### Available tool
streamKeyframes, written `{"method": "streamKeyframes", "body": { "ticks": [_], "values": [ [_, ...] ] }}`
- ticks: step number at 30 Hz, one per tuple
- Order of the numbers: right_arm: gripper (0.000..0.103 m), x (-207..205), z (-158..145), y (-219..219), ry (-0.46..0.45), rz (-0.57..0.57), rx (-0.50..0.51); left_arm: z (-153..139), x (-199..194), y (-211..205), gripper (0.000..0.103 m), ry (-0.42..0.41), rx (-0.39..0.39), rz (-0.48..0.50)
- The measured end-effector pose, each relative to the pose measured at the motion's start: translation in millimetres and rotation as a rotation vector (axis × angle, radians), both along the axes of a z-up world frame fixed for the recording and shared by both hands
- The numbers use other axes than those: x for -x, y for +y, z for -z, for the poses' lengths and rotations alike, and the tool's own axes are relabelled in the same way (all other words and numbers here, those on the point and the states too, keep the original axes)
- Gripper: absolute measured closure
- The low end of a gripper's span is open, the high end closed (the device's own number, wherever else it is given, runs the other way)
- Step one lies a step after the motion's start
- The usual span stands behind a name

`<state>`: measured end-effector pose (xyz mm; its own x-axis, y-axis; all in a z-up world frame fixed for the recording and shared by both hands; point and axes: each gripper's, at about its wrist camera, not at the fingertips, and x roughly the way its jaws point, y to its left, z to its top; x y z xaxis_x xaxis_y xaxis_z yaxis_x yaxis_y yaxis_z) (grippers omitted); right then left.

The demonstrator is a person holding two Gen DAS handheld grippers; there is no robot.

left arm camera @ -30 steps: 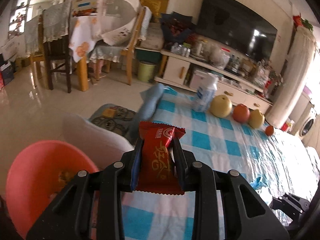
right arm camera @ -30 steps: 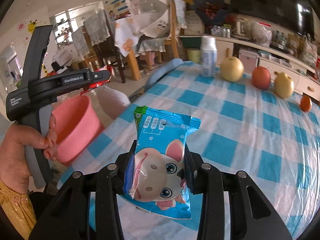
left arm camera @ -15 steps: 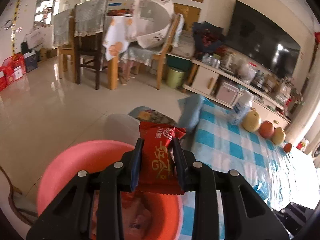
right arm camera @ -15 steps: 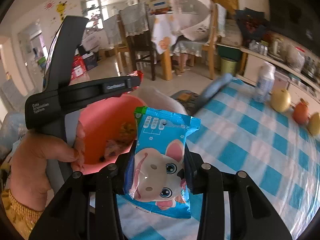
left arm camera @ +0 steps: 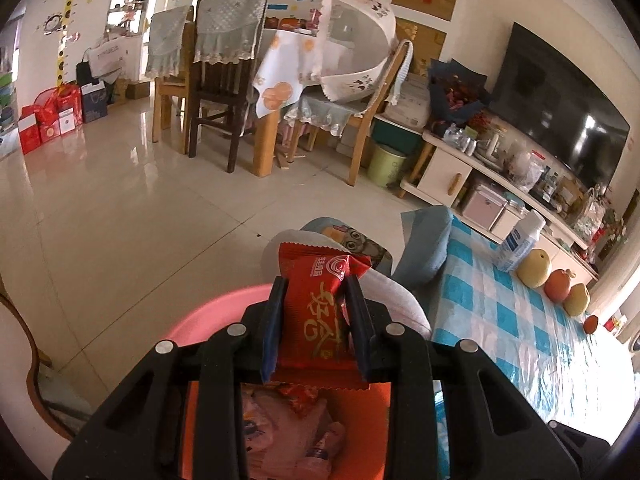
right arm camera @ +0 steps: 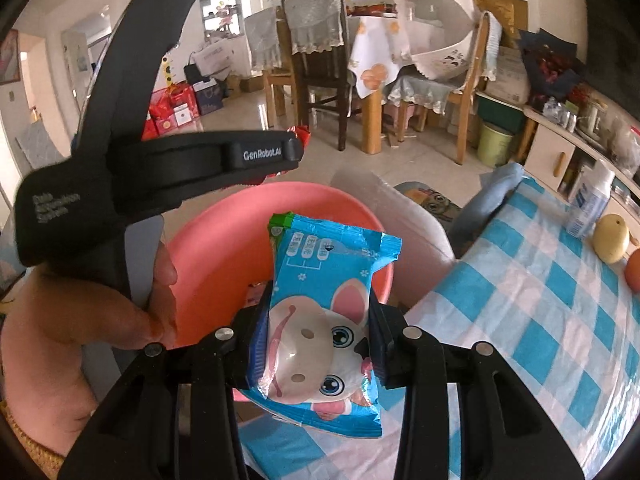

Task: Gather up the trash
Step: 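Carry both packets to the pink bucket and open both grippers over it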

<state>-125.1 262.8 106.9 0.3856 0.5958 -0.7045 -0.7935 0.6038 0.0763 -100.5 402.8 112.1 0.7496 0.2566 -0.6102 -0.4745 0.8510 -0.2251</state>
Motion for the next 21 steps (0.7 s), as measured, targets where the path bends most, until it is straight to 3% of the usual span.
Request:
{"method": "streamKeyframes", "body": {
  "ticks": [13,14,16,18,21],
  "values": [
    [0.059,-0.1,20.6,19.2,0.0,-0.044,0.055,4.7,2.5,8.9,0.071,0.028,0.003,-0.025],
    [0.059,-1.1,21.1,18.9,0.001,-0.046,0.054,4.9,2.5,8.7,0.069,0.035,-0.005,-0.033],
    [0.05,-3.0,20.7,15.4,-0.005,-0.032,0.051,5.5,1.2,8.0,0.055,0.052,-0.018,-0.047],
    [0.031,-6.7,18.6,8.2,0.004,-0.011,0.029,6.2,0.8,7.9,0.039,0.061,-0.028,-0.06],
    [0.024,-10.8,15.0,-3.5,0.007,0.022,0.005,5.8,1.1,8.1,0.03,0.066,-0.037,-0.069]
  ]
}}
